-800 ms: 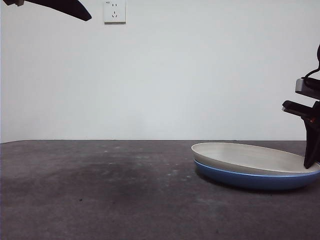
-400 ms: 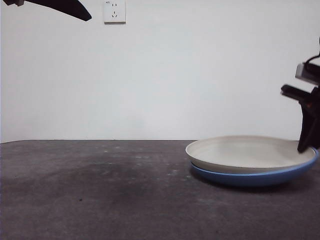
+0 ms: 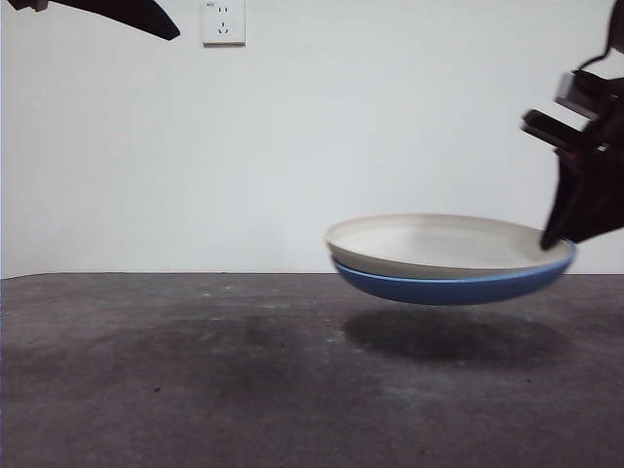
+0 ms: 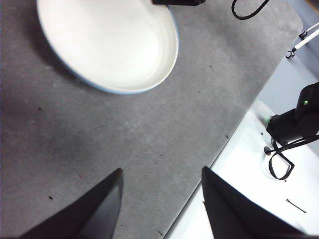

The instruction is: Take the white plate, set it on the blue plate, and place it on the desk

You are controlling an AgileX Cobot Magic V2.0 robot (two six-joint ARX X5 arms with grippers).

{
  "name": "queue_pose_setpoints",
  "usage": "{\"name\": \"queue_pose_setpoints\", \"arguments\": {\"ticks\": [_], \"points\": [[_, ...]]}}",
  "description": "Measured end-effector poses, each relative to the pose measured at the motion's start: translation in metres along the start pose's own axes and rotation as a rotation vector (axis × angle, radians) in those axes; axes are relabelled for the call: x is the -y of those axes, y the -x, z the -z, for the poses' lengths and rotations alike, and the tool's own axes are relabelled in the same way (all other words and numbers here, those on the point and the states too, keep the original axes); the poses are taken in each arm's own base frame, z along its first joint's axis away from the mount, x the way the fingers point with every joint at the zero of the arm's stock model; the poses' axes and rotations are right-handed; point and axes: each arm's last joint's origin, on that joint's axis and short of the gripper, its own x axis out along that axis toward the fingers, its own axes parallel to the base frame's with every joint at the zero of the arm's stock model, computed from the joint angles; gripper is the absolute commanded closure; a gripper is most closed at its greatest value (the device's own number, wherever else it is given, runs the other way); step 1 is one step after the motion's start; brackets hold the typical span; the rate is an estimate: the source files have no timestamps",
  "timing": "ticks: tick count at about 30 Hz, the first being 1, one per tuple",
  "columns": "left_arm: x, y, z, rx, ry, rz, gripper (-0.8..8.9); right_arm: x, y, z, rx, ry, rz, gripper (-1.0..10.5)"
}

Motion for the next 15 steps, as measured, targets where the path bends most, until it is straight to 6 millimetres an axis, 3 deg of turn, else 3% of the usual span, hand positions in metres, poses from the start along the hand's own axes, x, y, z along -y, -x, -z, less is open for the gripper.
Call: {"name": "queue_pose_setpoints", "arguments": {"ticks": [9, 15], "points": [[0.0, 0.0, 0.0, 0.0, 0.0, 0.0, 5.64, -0.05, -0.011, -0.004, 0.025, 0.085, -0.08, 9.3], [0.0, 0.0, 0.0, 0.0, 0.0, 0.0, 5.64, -0.067, -0.028, -0.007, 0.008, 0.095, -0.095, 9.3]]}}
